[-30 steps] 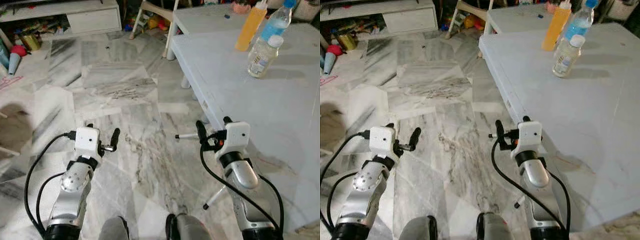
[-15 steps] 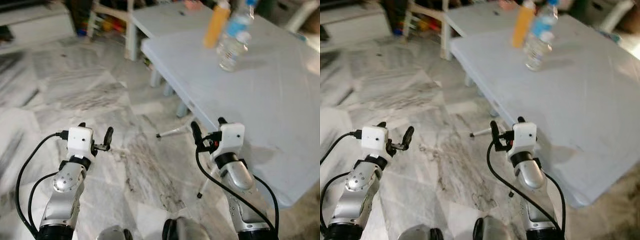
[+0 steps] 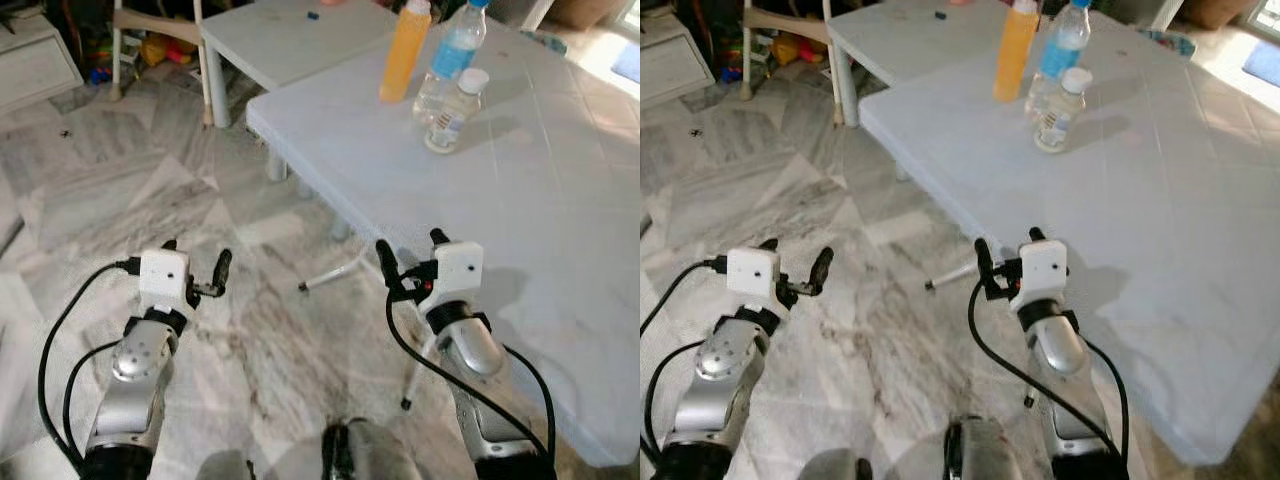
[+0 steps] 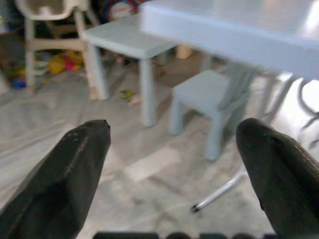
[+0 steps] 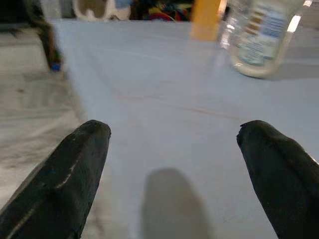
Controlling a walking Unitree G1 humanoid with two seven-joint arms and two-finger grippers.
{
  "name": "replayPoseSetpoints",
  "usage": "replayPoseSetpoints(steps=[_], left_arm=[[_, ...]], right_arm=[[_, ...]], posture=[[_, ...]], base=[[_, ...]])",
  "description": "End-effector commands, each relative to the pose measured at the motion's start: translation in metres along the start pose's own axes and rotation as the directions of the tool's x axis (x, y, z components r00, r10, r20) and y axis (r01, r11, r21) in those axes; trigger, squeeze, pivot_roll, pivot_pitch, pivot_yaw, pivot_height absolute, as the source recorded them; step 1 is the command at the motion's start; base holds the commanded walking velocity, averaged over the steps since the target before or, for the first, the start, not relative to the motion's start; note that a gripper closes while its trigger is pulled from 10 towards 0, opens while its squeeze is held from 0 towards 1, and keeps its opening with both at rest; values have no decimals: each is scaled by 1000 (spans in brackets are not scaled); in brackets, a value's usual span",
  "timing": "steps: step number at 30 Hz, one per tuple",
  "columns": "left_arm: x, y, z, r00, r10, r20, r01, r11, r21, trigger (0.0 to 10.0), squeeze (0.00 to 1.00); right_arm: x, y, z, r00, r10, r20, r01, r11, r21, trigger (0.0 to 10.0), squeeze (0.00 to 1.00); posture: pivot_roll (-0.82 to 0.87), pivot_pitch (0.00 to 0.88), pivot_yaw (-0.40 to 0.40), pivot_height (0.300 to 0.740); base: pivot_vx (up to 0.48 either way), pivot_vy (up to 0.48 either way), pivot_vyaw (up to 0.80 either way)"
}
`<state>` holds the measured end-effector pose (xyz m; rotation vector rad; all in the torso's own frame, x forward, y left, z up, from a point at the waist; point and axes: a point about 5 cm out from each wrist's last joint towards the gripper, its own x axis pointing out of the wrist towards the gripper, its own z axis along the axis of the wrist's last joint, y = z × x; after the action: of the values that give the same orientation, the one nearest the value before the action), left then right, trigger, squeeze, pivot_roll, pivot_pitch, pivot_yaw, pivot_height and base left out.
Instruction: Restocking fridge
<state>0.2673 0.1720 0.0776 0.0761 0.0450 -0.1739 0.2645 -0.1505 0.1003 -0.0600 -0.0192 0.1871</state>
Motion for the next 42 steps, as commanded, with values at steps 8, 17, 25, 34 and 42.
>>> replayPoseSetpoints(steps=[8,17,25,34,42], left_arm=[[1,17,13,998,43,49,-42,999,-23,10000,0],[7,35,33,997,24,78,-21,999,-34,10000,0],[0,28,26,998,16,53,-12,997,-79,10000,0],[-1,25,28,999,8,53,-4,997,-71,10000,0],[-4,13,25,998,-2,62,6,998,-68,10000,0]], right_arm=[[1,1,7,999,-3,45,3,1000,-19,10000,0],[0,-1,7,999,-5,48,6,999,-34,10000,0],[0,-1,7,999,-1,49,3,999,-43,10000,0],[1,0,5,999,2,45,0,999,-41,10000,0],[0,-1,7,997,-24,67,28,998,-52,10000,0]], posture=[[4,127,-37,740],[7,127,-37,740],[7,130,-44,740],[19,126,-44,740],[9,105,-33,740]], base=[[435,37,-295],[194,394,-179],[0,463,-466],[0,480,0],[0,180,-161]])
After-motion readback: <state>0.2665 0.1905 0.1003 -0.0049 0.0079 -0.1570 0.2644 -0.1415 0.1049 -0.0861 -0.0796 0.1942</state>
